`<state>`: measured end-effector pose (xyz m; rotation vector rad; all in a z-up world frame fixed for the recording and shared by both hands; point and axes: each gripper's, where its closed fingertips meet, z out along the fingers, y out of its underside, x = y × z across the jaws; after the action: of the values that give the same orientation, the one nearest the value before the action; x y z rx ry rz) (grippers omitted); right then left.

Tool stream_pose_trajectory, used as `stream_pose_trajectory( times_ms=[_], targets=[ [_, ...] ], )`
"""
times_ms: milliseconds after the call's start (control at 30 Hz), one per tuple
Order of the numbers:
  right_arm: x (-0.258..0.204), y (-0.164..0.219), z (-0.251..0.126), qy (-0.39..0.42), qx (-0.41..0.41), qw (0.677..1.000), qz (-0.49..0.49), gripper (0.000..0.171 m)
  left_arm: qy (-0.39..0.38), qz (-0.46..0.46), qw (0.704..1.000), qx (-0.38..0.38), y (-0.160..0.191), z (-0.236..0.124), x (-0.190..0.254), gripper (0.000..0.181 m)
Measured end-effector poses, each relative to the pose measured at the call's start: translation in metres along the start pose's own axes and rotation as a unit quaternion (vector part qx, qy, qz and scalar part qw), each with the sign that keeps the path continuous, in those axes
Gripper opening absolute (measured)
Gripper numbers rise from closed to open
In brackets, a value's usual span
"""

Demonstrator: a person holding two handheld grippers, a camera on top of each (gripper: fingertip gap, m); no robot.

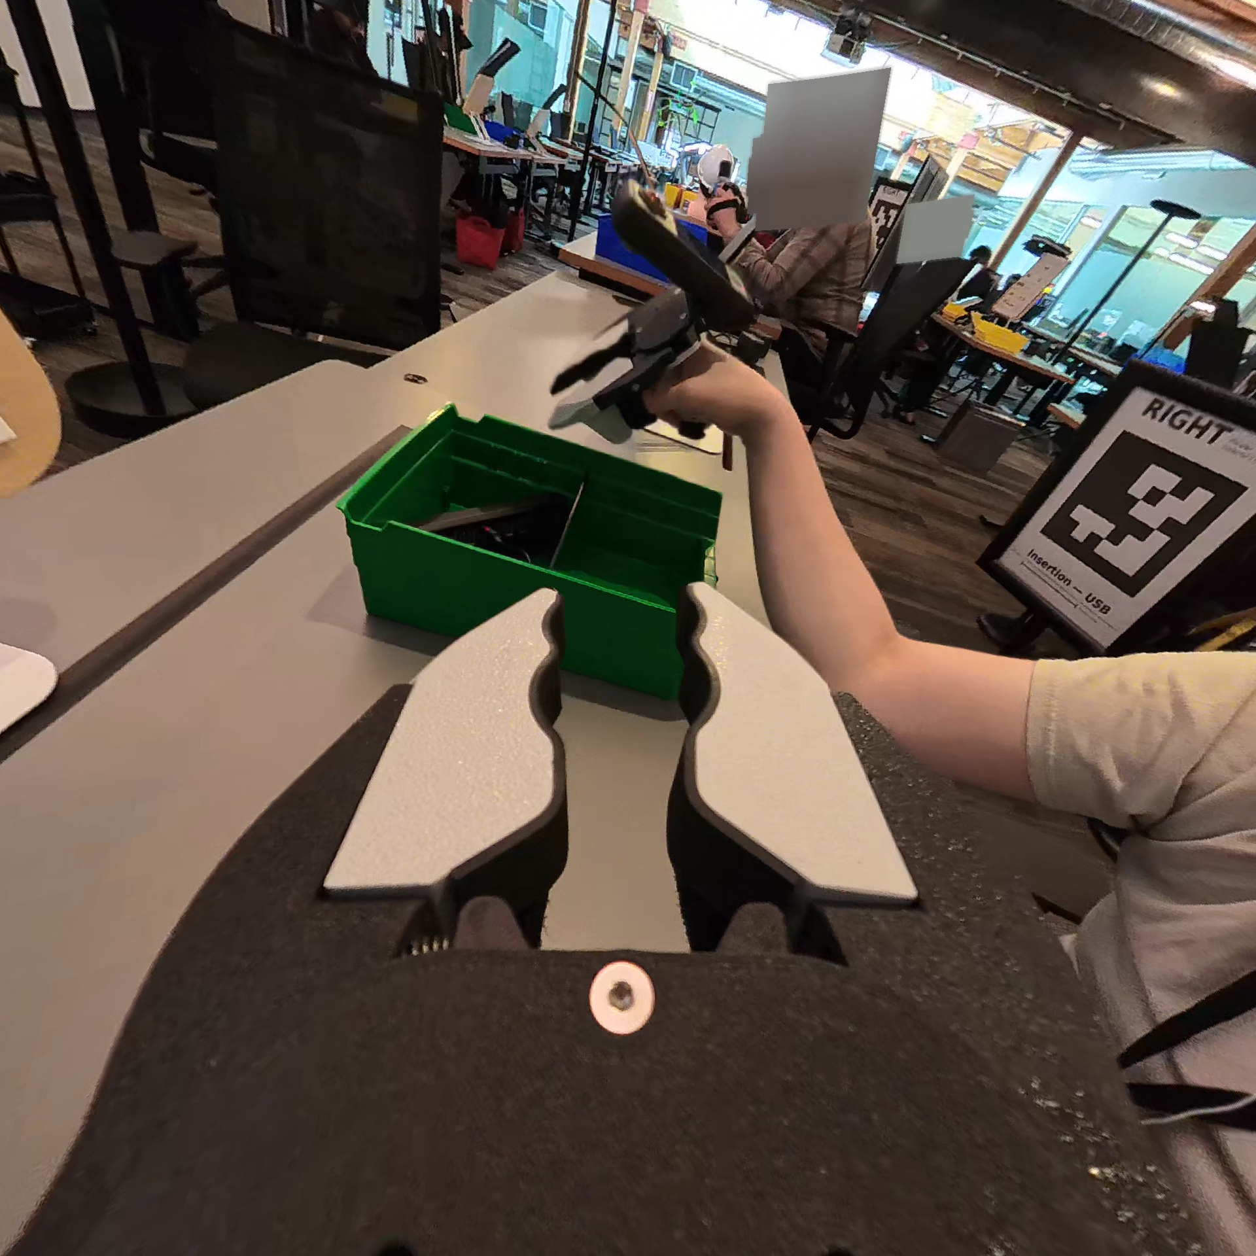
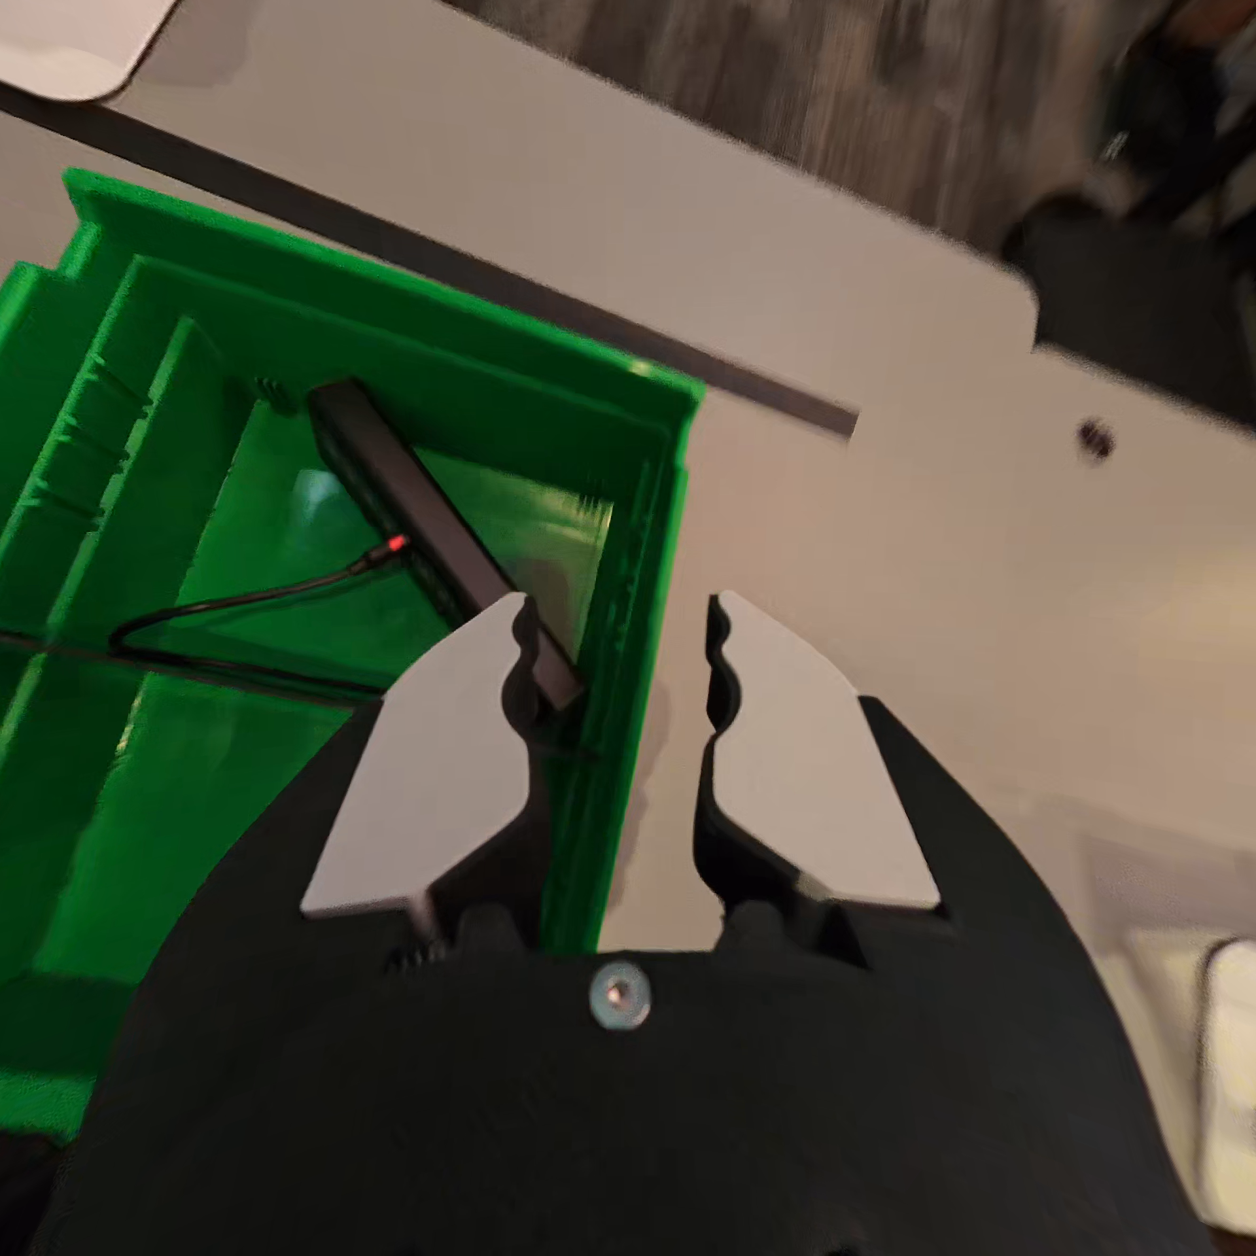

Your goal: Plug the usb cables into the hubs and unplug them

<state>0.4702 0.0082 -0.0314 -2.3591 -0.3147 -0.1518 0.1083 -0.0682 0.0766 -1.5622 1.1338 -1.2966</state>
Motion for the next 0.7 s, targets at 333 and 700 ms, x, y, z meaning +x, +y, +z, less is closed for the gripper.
stream_pose_trajectory(
  times_ms=[333, 700],
  targets=[
    [-0.004, 0.054, 0.04, -0.114, -0.105, 0.971, 0.181, 0.004, -0.007, 0.03, 0.999, -0.011, -0.006, -0.005, 0.015, 0.03],
    [0.027, 0.07, 0.034, -0.075, -0.096, 0.957, 0.262, 0.005, -0.066, 0.041, 0.997, -0.023, -0.01, -0.031, 0.001, 0.03]
  ],
)
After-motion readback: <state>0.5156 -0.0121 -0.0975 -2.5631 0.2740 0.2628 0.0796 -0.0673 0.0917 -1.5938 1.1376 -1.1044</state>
